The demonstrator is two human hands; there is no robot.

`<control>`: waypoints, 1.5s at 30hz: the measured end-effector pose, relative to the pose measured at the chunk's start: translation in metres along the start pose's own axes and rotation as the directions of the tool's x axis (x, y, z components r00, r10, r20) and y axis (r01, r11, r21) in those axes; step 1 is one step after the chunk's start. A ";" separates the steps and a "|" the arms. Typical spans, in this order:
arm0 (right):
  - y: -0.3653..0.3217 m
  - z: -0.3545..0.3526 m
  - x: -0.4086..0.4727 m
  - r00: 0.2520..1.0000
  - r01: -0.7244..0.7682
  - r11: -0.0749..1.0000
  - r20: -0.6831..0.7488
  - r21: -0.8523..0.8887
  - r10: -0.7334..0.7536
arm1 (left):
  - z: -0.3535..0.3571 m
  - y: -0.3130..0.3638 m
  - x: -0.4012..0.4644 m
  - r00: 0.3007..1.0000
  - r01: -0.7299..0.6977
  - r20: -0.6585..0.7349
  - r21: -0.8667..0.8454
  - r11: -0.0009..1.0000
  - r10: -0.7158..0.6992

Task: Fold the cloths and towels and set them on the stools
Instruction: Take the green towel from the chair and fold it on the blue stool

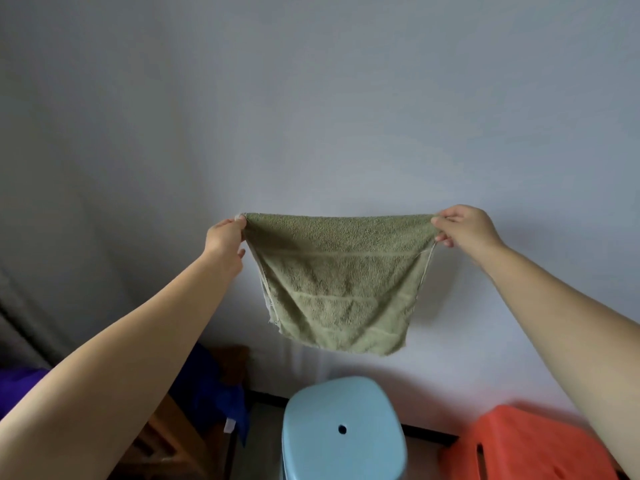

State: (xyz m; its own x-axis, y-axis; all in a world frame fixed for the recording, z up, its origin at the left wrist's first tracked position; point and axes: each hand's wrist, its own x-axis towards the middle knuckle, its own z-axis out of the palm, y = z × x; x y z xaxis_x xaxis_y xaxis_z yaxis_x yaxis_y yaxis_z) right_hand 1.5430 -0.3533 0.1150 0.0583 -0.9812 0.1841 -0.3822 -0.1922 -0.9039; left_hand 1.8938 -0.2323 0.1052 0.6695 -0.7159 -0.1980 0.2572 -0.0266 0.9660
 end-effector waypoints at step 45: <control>0.162 0.058 0.029 0.920 -0.355 0.935 0.172 -0.022 0.353 | 0.017 -0.168 0.103 0.888 -0.426 0.457 0.783 0.453 0.046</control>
State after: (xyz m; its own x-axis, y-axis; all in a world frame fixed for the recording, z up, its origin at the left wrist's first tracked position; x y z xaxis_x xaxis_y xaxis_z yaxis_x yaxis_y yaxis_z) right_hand 1.5358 -0.4141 -0.0486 0.0772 -0.9733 -0.2160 -0.3980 0.1686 -0.9018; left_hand 1.9079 -0.3137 -0.0745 0.2880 -0.9560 -0.0552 -0.7146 -0.2530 0.6521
